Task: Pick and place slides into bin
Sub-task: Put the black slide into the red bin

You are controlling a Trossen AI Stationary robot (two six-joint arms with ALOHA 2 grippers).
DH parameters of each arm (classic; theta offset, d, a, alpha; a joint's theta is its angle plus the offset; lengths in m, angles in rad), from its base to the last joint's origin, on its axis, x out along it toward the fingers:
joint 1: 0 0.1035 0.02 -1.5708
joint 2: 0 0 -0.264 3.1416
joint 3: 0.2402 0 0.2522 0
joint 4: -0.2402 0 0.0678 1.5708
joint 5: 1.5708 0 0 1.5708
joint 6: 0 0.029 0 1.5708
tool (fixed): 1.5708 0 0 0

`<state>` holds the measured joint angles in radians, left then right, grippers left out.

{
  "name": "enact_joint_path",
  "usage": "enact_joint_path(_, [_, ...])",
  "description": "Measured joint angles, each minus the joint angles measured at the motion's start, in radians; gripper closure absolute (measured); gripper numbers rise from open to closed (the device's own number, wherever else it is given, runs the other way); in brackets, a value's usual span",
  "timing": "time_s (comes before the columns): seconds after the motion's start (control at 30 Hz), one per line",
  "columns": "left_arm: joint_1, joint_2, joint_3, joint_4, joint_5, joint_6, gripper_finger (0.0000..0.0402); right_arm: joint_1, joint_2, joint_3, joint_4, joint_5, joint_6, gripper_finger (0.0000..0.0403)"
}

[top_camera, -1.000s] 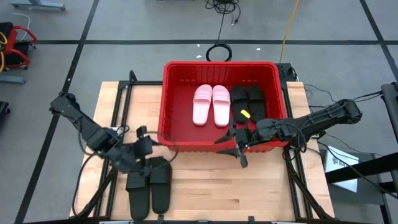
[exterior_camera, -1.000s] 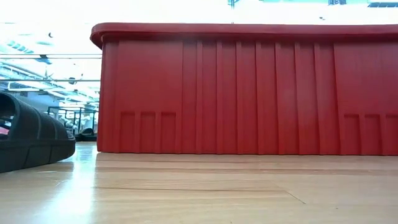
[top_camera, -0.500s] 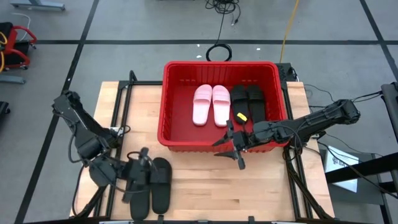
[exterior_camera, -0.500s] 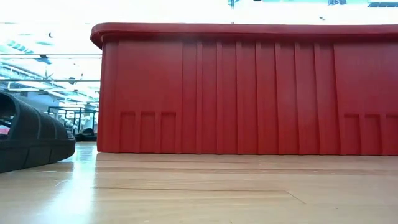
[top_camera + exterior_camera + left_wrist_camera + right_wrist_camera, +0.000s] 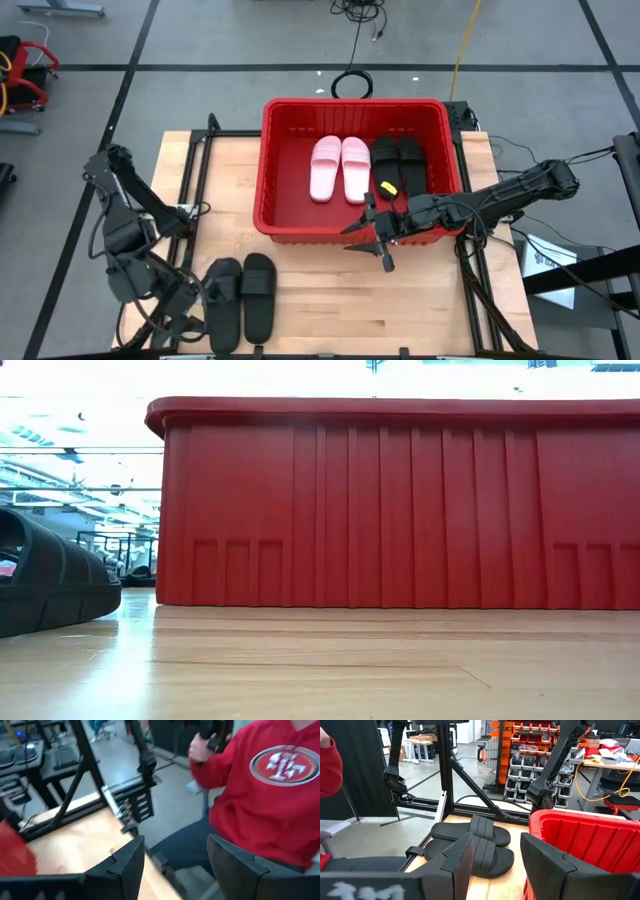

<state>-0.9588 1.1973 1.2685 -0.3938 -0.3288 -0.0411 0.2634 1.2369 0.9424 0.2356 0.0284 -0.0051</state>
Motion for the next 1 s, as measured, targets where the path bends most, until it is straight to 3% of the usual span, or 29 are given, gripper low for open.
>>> enact_joint_path(0.17, [0.001,0.109,0.14,-0.186,-0.045,-0.008,0.019,0.0,0.0,0.0,0.0,0.0,0.0,0.0246])
enact_joint_path(0.47, [-0.01,0.415,0.582,-0.695,-0.051,-0.026,0.019,0.0,0.0,0.0,0.0,0.0,0.023,0.0251])
enact_joint_path(0.6, [-0.012,0.524,0.723,-0.898,-0.092,-0.12,0.019,0.0,0.0,0.0,-0.004,0.0,0.043,0.0251])
enact_joint_path(0.77, [-0.01,0.635,0.801,-1.081,-0.075,-0.296,0.019,0.0,0.0,0.0,-0.011,0.0,0.045,0.0252])
enact_joint_path(1.0, [-0.016,0.737,0.798,-1.175,0.013,-0.467,0.019,0.0,0.0,0.0,-0.012,0.0,0.043,0.0252])
